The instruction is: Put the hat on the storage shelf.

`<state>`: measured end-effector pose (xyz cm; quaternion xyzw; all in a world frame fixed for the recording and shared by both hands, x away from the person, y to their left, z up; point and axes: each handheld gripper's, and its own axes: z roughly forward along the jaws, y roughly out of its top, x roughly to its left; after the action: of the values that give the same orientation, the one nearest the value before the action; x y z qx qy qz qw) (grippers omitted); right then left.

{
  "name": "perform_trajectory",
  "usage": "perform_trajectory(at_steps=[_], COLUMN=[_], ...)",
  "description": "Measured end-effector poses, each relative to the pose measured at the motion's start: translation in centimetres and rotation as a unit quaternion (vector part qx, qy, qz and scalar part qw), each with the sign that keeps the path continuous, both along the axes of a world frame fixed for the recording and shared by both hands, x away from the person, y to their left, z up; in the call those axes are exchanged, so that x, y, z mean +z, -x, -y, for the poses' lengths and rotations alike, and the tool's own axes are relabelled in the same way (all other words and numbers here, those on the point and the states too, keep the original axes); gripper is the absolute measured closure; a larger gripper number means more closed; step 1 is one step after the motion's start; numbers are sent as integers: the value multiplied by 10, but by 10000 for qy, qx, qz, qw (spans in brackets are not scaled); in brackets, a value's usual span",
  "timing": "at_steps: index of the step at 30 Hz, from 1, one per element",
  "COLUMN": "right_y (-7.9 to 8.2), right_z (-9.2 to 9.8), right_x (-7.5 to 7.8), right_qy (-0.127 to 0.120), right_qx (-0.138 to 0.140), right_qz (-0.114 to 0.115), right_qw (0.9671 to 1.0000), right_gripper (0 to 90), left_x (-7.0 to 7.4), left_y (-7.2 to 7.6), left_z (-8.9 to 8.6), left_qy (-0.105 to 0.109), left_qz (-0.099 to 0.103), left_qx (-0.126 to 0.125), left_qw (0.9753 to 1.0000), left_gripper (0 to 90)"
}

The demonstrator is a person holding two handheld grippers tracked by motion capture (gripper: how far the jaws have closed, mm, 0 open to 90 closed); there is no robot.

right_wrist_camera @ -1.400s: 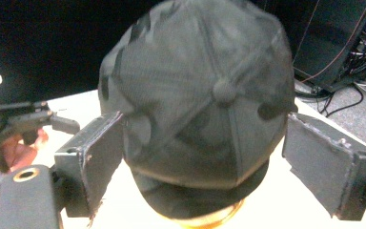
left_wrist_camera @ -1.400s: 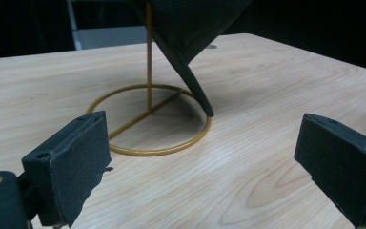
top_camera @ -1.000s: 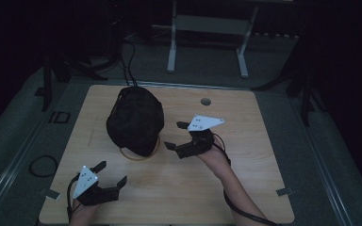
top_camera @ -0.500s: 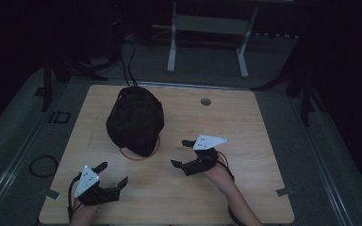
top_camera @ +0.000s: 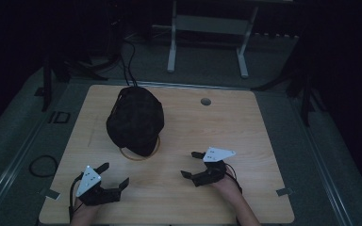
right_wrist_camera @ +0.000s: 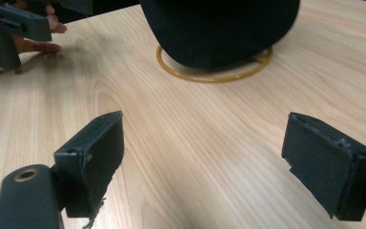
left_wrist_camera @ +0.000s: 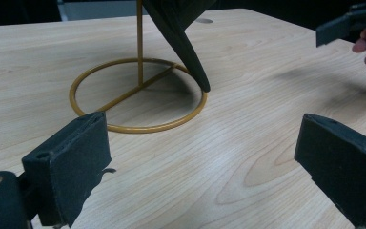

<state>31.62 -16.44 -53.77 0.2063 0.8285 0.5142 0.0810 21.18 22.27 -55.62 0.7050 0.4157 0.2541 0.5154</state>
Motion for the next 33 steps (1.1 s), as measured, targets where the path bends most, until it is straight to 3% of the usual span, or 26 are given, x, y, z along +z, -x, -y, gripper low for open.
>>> perform_trajectory(at_steps=[20, 26, 33], right_y=[14, 15, 13], right_z=[56, 69, 79], right_x=[-18, -17, -16], right_qy=[160, 255, 216], right_qx=[-492, -696, -862], right_qz=[-66, 111, 110], right_qw=[9986, 9972, 9960], right_gripper=[141, 141, 142], left_x=[0, 0, -1], left_y=[0, 0, 0], left_z=[0, 0, 0], left_qy=[40, 25, 11], left_qz=[-11, -14, -14], left_qx=[5, -16, -13], left_qw=[10000, 10000, 10000], left_gripper=[51, 51, 51])
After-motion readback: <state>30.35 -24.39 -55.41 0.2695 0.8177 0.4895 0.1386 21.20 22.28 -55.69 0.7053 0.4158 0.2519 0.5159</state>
